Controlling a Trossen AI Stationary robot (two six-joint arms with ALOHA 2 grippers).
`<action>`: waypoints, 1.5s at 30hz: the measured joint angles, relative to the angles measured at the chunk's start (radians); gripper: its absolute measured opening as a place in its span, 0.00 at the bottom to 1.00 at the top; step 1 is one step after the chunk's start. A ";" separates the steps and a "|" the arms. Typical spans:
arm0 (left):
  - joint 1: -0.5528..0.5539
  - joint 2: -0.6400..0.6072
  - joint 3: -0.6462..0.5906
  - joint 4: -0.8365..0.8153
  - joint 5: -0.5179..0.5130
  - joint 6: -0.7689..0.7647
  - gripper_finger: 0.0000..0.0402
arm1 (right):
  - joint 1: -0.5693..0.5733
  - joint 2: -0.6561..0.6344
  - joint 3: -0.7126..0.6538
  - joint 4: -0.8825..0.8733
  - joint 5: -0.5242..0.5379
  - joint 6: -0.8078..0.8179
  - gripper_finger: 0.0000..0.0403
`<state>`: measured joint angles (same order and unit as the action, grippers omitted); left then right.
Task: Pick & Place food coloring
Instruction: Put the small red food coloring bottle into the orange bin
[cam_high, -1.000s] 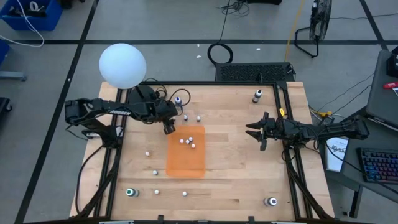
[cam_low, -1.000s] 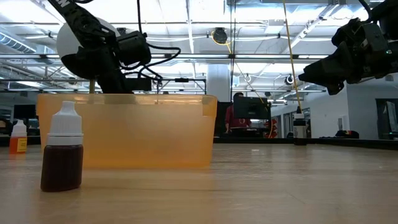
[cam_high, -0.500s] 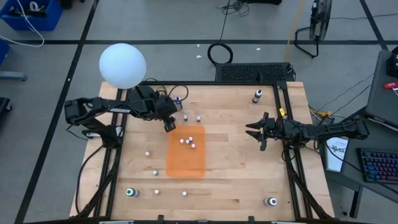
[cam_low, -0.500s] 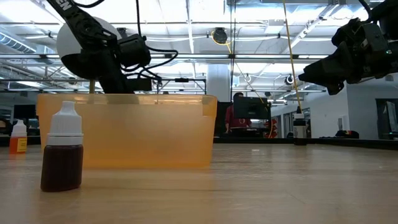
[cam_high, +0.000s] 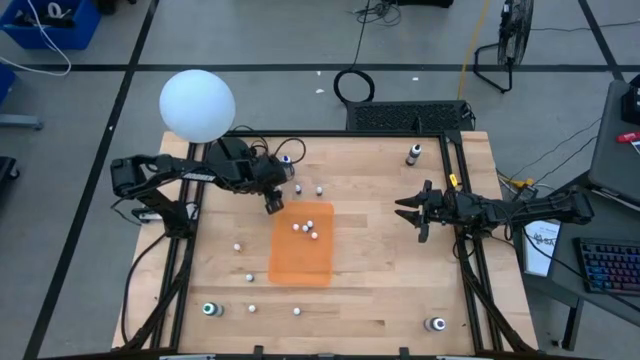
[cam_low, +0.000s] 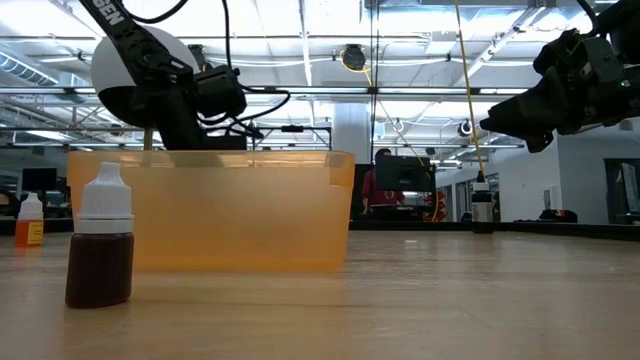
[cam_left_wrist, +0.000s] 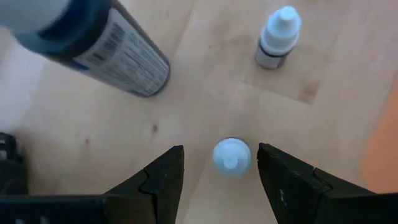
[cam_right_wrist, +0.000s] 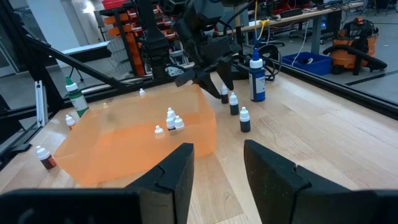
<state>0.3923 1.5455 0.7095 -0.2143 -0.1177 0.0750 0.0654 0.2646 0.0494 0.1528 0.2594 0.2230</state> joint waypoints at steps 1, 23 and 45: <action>0.000 0.000 0.000 0.008 -0.001 0.000 0.52 | 0.000 0.000 0.000 0.000 0.000 0.000 0.32; -0.001 -0.002 0.001 0.005 -0.014 0.025 0.16 | 0.000 0.000 0.000 0.000 0.000 0.000 0.32; -0.244 -0.274 0.074 -0.250 -0.080 -0.133 0.16 | 0.000 0.000 0.000 0.000 0.000 0.000 0.32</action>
<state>0.1483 1.2720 0.7835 -0.4643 -0.1978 -0.0583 0.0650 0.2649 0.0494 0.1528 0.2595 0.2230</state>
